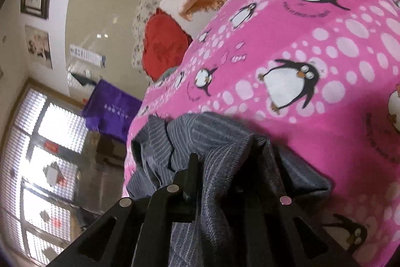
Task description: Fold large clothes
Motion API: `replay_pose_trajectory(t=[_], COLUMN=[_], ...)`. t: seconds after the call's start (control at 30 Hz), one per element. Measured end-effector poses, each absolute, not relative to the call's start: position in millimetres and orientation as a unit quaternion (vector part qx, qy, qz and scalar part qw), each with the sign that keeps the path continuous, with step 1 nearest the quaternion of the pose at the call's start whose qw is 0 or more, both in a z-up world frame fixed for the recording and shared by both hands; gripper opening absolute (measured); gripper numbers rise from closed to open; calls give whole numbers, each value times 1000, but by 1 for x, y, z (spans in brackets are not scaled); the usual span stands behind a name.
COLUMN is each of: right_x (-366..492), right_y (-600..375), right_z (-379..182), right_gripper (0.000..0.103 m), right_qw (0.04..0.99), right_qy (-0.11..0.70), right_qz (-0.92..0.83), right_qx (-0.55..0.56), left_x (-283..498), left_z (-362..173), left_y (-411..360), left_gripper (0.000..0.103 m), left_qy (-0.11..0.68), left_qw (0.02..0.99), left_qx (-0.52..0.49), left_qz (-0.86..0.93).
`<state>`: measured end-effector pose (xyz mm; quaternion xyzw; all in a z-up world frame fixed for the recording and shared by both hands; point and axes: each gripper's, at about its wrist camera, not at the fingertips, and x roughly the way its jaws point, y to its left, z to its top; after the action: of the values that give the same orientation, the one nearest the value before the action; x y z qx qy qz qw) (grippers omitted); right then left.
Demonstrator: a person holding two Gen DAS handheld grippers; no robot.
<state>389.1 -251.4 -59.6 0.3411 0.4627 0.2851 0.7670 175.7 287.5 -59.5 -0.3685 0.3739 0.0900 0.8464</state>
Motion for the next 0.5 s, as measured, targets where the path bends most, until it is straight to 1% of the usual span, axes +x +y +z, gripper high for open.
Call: replay_pose_trajectory(t=[0.03,0.13,0.2,0.27,0.33,0.37,0.4,0.43,0.47,0.5], right_x=[390,382,374,365,359,354,347,342,335,329], right_y=[-248,-249,-251,-262,-275,-283,-292,-298,-303,-306], right_z=[-62,-60,-48,-33,-22,-15,-7,1,9,16], right_gripper=[20,34,39,39,40,40,40,40,40,40], right_qw=[767,767,775,784,787,792,798,802,809,816], right_qy=[468,464,462,455,449,447,441,436,432,429], right_qz=[279,258,249,245,245,238,233,233,231,230], right_qx=[339,360,351,344,344,341,338,335,324,312], left_x=[187,226,238,236,229,225,219,213,201,194], left_z=[-64,-87,-95,-94,-92,-89,-84,-77,-66,-55], left_y=[289,295,297,302,307,309,313,317,323,324], left_gripper=[3,4,4,4,7,11,26,47,51,51], left_qy=[384,435,457,456,467,470,473,474,468,459], left_qw=[844,821,809,802,795,794,796,799,810,820], left_qx=[-365,-364,-367,-383,-386,-384,-378,-367,-349,-336], left_qz=[85,64,48,40,28,24,26,34,52,61])
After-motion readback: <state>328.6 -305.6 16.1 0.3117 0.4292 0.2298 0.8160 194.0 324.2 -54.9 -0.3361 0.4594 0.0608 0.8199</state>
